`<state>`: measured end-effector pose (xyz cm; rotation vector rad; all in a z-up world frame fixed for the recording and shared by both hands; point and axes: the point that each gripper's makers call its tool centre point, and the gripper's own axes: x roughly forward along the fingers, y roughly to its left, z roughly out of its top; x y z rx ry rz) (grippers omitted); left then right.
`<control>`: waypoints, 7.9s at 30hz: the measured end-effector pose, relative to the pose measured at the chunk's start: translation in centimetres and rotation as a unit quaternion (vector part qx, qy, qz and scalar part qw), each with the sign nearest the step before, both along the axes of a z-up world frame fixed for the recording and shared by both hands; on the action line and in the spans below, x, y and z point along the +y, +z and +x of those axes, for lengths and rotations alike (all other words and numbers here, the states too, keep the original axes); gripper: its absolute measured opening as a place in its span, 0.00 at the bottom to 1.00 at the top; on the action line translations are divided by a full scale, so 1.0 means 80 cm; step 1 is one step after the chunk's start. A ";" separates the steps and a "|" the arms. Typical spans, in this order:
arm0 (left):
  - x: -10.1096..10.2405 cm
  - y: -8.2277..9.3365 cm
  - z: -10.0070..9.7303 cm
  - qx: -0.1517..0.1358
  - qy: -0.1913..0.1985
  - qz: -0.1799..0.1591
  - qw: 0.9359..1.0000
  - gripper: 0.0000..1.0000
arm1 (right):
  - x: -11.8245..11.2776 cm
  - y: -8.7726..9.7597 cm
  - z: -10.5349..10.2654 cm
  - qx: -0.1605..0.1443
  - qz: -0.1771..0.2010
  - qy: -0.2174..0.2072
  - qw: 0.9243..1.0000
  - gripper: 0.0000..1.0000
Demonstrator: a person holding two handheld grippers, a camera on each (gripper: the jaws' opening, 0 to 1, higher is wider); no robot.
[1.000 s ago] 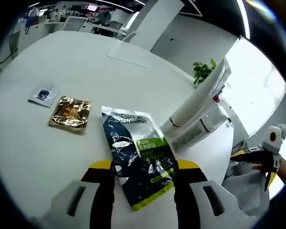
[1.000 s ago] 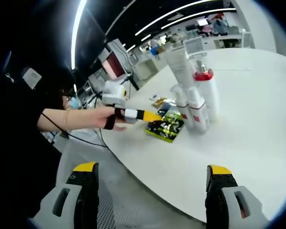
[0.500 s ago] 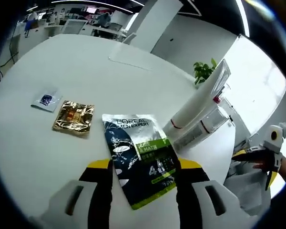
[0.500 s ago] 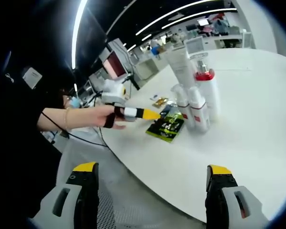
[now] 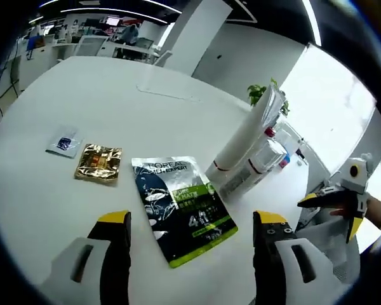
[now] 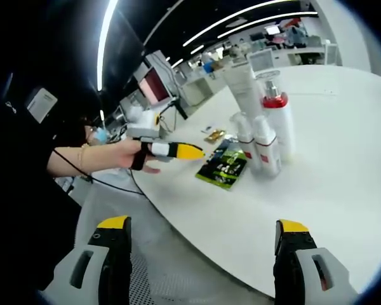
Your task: Arrange the skincare products in the storage area until every visible bottle or jar stands upright without overlapping.
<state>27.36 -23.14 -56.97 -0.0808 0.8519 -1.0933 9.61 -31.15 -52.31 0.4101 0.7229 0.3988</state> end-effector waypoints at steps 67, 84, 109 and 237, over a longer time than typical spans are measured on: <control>0.086 0.067 -0.010 -0.056 0.054 -0.002 0.997 0.88 | -0.028 -0.006 0.003 -0.008 -0.013 -0.032 0.999 0.97; 0.059 0.022 0.055 -0.049 0.034 0.067 0.996 0.77 | -0.041 -0.011 0.004 0.000 -0.012 -0.062 0.998 0.97; 0.035 -0.026 0.132 -0.039 0.002 0.160 0.986 0.60 | -0.051 -0.015 0.003 0.011 -0.010 -0.085 0.996 0.97; 0.017 -0.055 0.123 -0.242 -0.530 0.303 0.754 0.34 | -0.054 -0.025 0.002 0.029 -0.013 -0.088 0.996 0.96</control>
